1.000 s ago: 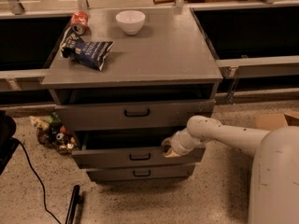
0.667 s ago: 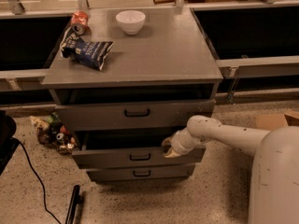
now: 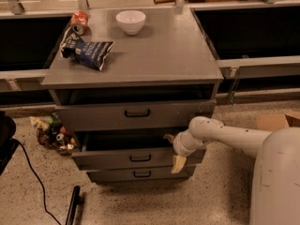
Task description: Open middle drawer
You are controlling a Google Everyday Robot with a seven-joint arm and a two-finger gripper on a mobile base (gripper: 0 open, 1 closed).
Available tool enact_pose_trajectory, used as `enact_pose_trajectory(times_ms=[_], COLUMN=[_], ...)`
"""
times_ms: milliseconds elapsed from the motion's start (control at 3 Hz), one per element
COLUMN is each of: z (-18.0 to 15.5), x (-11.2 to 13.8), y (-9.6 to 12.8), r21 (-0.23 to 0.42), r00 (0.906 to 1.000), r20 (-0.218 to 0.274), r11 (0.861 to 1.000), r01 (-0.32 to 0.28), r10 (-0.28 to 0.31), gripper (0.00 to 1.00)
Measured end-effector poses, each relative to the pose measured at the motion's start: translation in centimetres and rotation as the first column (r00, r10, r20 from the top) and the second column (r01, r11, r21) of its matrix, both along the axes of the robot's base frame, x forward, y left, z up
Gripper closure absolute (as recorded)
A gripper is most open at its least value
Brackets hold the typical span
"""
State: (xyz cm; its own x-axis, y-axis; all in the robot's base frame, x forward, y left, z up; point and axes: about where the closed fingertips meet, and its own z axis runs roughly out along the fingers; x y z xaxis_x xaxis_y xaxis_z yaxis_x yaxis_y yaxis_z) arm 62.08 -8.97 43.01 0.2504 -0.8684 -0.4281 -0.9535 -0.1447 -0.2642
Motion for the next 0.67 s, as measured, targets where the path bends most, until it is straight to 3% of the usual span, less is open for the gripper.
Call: enact_pose_trajectory(times_ms=[333,667], z=[-0.3,-1.1], x=[-0.6,-3.1], y=[0.2,0.2], r21=[-0.005,-0.053], r00=[0.9998,0.9958], r20=[-0.014,-0.083], r11=[1.000,0.998], r01=[-0.016,-0.045], r10=[0.016,0.040], gripper=[0.00,0.00])
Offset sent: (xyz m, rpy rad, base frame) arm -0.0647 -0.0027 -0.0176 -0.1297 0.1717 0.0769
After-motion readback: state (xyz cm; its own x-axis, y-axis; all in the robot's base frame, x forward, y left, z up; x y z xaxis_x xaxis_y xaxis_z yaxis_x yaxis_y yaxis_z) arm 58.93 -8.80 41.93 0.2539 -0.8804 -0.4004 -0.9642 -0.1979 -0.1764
